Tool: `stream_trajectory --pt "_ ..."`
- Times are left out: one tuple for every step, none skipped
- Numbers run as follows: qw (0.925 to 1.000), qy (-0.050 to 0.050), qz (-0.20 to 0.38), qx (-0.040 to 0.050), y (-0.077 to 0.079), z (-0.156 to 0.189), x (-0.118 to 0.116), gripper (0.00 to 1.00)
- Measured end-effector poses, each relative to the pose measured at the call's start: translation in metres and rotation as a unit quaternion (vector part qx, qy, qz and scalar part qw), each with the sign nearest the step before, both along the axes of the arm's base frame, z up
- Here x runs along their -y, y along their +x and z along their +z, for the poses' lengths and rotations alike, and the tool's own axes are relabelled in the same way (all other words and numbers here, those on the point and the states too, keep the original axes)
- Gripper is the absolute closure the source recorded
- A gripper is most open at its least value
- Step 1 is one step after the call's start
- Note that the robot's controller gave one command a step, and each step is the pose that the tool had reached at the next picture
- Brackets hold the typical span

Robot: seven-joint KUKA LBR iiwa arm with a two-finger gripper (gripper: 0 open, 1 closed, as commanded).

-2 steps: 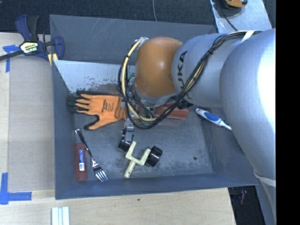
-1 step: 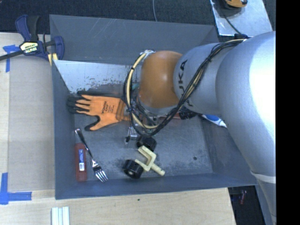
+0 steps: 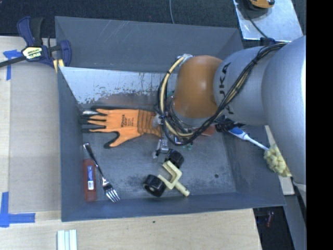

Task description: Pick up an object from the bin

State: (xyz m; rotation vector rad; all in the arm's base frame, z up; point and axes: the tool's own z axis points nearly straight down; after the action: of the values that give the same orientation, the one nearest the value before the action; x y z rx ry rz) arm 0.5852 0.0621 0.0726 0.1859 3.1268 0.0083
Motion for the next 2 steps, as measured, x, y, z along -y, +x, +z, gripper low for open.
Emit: stream_trajectory --pt "1.0 -0.001 -0.007 0.0007 0.003 0.0 0.051 0.0" --pt "1.0 -0.001 -0.002 0.0028 0.044 -0.001 0.037 1.0"
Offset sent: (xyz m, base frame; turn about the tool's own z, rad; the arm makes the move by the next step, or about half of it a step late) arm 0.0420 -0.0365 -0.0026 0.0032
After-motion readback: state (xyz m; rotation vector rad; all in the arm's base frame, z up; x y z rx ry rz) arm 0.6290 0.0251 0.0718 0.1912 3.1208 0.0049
